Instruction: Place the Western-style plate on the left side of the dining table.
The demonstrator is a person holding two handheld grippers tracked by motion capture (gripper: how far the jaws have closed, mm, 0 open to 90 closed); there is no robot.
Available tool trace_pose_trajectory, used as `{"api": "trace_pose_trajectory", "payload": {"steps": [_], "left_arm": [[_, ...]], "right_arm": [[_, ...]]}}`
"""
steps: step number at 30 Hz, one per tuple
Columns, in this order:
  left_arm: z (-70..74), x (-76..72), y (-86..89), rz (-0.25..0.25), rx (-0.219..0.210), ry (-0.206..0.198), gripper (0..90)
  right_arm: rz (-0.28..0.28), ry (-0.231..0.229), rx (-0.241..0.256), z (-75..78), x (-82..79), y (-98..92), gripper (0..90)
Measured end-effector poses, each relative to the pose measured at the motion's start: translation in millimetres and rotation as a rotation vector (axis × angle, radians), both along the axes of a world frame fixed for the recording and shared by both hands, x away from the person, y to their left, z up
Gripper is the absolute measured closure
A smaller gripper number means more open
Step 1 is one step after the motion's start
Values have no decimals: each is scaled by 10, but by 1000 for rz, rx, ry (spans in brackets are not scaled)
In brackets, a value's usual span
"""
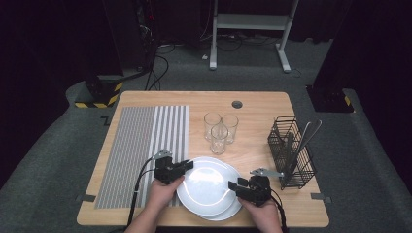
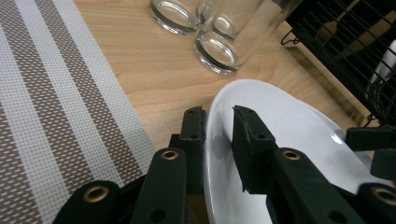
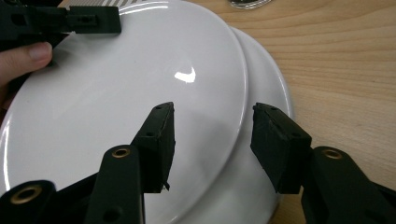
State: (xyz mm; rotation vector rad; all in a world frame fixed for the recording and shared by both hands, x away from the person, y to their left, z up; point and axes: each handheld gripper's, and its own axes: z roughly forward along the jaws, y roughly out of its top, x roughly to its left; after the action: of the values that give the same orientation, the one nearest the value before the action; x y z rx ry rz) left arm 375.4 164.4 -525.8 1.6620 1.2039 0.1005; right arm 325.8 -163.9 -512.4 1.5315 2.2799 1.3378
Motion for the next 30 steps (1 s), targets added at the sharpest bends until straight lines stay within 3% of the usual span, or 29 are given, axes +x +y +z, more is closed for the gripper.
{"api": "trace_pose_trajectory", "payload": {"steps": [2, 5, 9, 13, 15, 20, 23, 25, 26, 30], "left_arm": [[15, -15, -21, 16, 13, -1, 742], [29, -44, -48, 31, 65, -6, 709], [79, -121, 28, 61, 53, -27, 526], [136, -302, 103, 84, 96, -64, 441], [145, -429, 127, 83, 124, -89, 398], [128, -709, 141, 60, 106, -114, 315], [101, -800, 115, 37, 115, -100, 280], [95, -834, 101, 37, 127, -104, 260], [81, -894, 74, 18, 155, -111, 251], [57, -962, 57, -6, 170, -112, 227]], "right_arm": [[0, -20, -22, 10, -30, 0, 490], [15, -51, -61, 17, -74, 22, 461], [27, -81, -80, 17, -118, 35, 419], [24, -94, -82, 20, -133, 29, 404], [20, -102, -81, 22, -140, 19, 401], [9, -121, -88, 20, -177, 4, 400], [14, -130, -94, 11, -201, 15, 399], [17, -134, -102, 7, -222, 25, 395], [18, -141, -107, 4, -236, 27, 394], [26, -157, -115, -7, -266, 29, 389]]}}
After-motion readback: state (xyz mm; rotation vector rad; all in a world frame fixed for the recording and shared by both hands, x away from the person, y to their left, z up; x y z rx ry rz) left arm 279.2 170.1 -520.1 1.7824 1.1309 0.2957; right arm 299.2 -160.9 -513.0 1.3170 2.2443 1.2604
